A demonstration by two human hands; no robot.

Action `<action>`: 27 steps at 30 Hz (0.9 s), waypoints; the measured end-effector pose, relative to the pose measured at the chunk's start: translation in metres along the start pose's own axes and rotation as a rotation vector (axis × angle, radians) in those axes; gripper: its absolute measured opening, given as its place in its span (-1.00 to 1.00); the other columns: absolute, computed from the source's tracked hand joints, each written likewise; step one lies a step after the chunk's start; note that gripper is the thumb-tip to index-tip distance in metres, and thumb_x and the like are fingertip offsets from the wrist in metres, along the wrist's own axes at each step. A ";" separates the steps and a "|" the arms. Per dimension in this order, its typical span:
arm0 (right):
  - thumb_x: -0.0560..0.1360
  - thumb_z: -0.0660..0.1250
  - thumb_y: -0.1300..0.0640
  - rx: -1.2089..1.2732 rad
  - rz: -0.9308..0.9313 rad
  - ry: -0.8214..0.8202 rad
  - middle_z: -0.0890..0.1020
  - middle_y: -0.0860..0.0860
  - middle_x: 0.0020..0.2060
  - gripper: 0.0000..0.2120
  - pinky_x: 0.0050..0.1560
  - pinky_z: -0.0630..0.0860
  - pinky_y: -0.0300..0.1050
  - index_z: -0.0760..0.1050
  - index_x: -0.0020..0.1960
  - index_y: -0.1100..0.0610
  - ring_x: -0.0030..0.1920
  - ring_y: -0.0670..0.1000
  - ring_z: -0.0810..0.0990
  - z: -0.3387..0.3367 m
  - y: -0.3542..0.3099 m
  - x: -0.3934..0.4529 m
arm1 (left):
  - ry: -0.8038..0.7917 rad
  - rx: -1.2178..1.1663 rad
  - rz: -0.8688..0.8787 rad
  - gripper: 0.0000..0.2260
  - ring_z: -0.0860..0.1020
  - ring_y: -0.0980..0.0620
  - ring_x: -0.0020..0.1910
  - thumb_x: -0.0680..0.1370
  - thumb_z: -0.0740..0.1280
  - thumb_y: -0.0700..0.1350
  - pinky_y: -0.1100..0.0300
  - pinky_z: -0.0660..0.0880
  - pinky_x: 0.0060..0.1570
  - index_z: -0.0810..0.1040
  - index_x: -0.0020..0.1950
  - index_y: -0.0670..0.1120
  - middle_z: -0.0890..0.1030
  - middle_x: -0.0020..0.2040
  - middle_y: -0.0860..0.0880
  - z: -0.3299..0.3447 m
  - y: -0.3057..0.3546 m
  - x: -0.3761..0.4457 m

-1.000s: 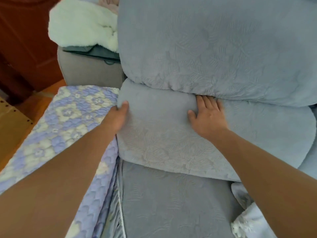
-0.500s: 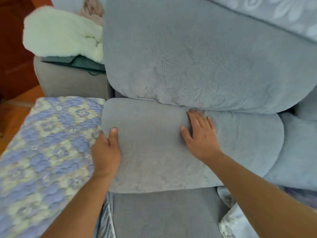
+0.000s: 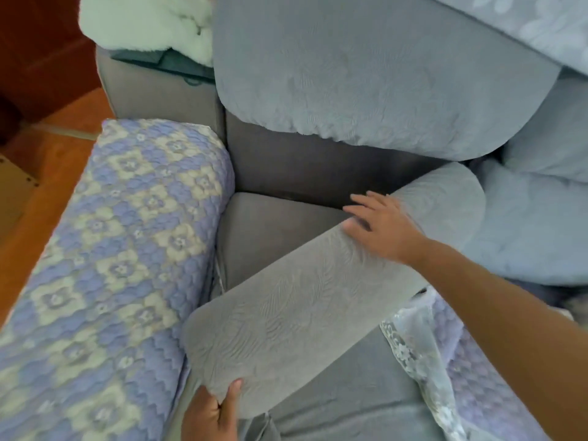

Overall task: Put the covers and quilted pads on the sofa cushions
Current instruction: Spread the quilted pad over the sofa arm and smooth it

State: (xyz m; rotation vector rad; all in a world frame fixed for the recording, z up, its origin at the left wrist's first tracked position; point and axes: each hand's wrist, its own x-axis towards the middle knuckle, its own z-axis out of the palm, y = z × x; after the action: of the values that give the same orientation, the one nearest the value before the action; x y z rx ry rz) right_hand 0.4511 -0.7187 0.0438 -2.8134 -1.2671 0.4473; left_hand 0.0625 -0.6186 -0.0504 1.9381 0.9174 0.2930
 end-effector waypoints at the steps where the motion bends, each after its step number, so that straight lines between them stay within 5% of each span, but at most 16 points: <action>1: 0.59 0.11 -0.33 -0.023 -0.061 -0.096 0.32 -0.07 0.52 -0.40 0.57 -0.07 0.07 0.32 0.52 -0.06 0.55 0.02 0.15 -0.004 0.010 0.002 | 0.033 -0.030 -0.066 -0.26 0.51 -0.07 0.06 0.54 0.16 0.36 0.36 0.37 -0.05 0.67 0.10 -0.32 0.67 0.13 -0.23 0.003 0.003 0.001; 4: 0.53 0.24 -0.35 -0.035 -0.108 -0.147 0.54 -0.05 0.28 -0.43 0.49 0.13 0.03 0.45 0.38 -0.02 0.35 0.02 0.42 -0.012 0.038 0.003 | 0.105 0.013 -0.190 -0.34 0.62 -0.11 -0.03 0.40 0.18 0.31 0.22 0.34 -0.18 0.68 0.13 -0.20 0.70 0.04 -0.20 0.014 -0.002 -0.012; 7: 0.58 0.25 -0.18 -0.079 -0.202 0.093 0.62 0.02 -0.11 -0.68 0.13 0.38 0.03 0.57 0.01 0.06 -0.04 0.10 0.58 0.003 0.038 -0.005 | 0.108 -0.032 -0.285 -0.52 0.57 -0.04 0.05 0.50 0.34 0.15 0.12 0.35 -0.05 0.64 0.22 -0.19 0.67 0.04 -0.14 0.017 0.020 -0.020; 9: 0.58 0.25 -0.03 -0.123 -0.229 0.227 0.60 0.07 -0.27 -0.74 -0.04 0.44 0.03 0.52 -0.17 0.11 -0.24 0.17 0.60 0.013 0.030 -0.014 | 0.136 -0.049 -0.338 -0.58 0.56 -0.10 0.08 0.56 0.36 0.07 0.15 0.34 -0.02 0.61 0.24 -0.23 0.62 0.02 -0.12 0.020 0.031 -0.028; 11: 0.57 0.28 0.07 -0.092 -0.212 0.262 0.57 0.08 -0.33 -0.78 -0.06 0.46 0.06 0.47 -0.23 0.12 -0.30 0.17 0.57 0.005 0.034 -0.032 | 0.203 -0.070 -0.346 -0.42 0.55 -0.08 0.13 0.50 0.31 0.22 0.22 0.38 0.00 0.60 0.21 -0.26 0.62 0.02 -0.11 0.020 0.047 -0.035; 13: 0.53 0.31 0.15 0.009 -0.225 0.365 0.46 0.05 -0.42 -0.76 -0.08 0.51 0.09 0.37 -0.29 0.10 -0.38 0.16 0.49 -0.017 0.053 -0.055 | 0.282 -0.106 -0.340 -0.50 0.52 -0.03 0.09 0.53 0.34 0.17 0.22 0.40 0.00 0.60 0.15 -0.27 0.64 0.04 -0.21 0.010 0.071 -0.035; 17: 0.63 0.23 0.17 0.261 0.013 0.509 0.41 0.07 -0.34 -0.73 -0.22 0.31 0.02 0.29 -0.23 0.15 -0.30 0.12 0.37 -0.096 0.094 -0.111 | 0.344 -0.134 -0.226 -0.70 0.49 0.04 -0.20 0.67 0.26 0.01 0.09 0.41 -0.13 0.57 -0.01 -0.23 0.62 -0.08 -0.20 -0.001 0.159 -0.022; 21: 0.67 0.16 0.06 0.270 0.071 0.624 0.58 0.23 -0.19 -0.77 -0.24 0.27 0.02 0.26 -0.14 0.11 -0.18 0.27 0.53 -0.158 0.134 -0.168 | 0.411 -0.182 -0.036 -0.72 0.57 -0.01 -0.01 0.68 0.22 0.05 0.09 0.43 0.03 0.61 0.16 -0.10 0.64 0.01 -0.08 -0.005 0.230 -0.010; 23: 0.64 0.13 0.03 0.310 -0.001 0.729 0.56 0.23 -0.27 -0.77 -0.30 0.27 0.02 0.25 -0.15 0.10 -0.28 0.25 0.49 -0.180 0.147 -0.185 | 0.440 -0.134 0.025 -0.68 0.61 0.19 0.04 0.63 0.24 0.22 0.17 0.50 0.12 0.62 0.18 0.05 0.68 0.08 0.16 -0.029 0.233 0.004; 26: 0.59 0.13 0.02 0.388 -0.023 0.869 0.43 0.15 -0.39 -0.77 -0.34 0.22 -0.02 0.25 -0.18 0.12 -0.38 0.15 0.37 -0.217 0.150 -0.209 | 0.500 -0.148 0.022 -0.62 0.63 0.25 0.04 0.46 0.39 0.36 -0.15 0.41 0.31 0.67 0.15 0.19 0.63 0.27 0.06 -0.072 0.241 0.022; 27: 0.59 0.14 0.03 0.433 -0.026 0.903 0.40 0.11 -0.41 -0.77 -0.34 0.22 -0.03 0.25 -0.19 0.12 -0.39 0.14 0.36 -0.232 0.148 -0.214 | 0.471 -0.159 0.058 -0.67 0.62 0.25 0.07 0.48 0.39 0.33 -0.09 0.44 0.30 0.66 0.15 0.21 0.64 0.25 0.10 -0.078 0.265 0.025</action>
State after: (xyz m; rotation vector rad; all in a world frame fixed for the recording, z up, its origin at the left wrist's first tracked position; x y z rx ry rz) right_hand 0.4873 -0.9531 0.2994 -2.1651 -0.8510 -0.4622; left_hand 0.1642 -0.6242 0.2072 1.7798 1.0990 0.8571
